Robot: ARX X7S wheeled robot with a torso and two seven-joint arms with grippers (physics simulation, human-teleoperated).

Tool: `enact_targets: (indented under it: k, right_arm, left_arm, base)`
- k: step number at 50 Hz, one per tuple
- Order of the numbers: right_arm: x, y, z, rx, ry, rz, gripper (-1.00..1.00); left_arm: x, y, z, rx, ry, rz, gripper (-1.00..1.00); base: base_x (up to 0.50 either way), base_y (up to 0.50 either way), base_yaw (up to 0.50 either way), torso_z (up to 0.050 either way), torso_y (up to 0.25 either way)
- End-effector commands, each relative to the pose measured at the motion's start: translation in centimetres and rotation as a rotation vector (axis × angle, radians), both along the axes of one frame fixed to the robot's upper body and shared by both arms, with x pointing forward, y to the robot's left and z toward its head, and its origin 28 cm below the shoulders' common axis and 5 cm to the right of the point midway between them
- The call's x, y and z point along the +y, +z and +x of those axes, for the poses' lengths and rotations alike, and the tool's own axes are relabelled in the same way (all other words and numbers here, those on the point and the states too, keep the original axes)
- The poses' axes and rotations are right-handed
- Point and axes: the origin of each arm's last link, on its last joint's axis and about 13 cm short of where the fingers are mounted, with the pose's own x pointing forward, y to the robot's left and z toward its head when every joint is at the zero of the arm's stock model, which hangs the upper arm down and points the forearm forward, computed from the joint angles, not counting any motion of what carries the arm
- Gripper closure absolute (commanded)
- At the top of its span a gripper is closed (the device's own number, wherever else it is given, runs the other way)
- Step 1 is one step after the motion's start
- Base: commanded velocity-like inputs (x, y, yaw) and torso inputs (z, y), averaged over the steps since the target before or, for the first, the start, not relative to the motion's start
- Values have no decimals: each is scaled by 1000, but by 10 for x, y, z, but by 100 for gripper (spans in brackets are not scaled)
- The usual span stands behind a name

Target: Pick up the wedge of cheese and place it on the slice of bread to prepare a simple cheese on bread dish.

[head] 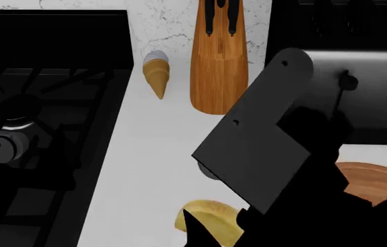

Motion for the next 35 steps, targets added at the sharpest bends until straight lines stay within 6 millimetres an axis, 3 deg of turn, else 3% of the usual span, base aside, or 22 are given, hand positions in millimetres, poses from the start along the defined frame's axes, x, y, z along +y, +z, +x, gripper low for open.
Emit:
enact_targets:
  k: [1,11,19,35]
  right_arm:
    - [-10,15,12,99,3,-90,-100]
    - [-12,9,34,194,9,-115,-100]
    - [-14,-8,50,261,10,-106,-100]
    - [-12,-26,67,322,11,-111,-100]
  left_arm:
    - [0,0,0,-3,1,-1,-100]
    - [1,0,0,-2,3,-2,-100]
    - [1,0,0,1,5,-2,-100]
    - [1,0,0,7,6,0,-100]
  base:
    - [0,0,0,0,0]
    - [0,0,0,0,0]
    - [0,0,0,0,0]
    - [0,0,0,0,0]
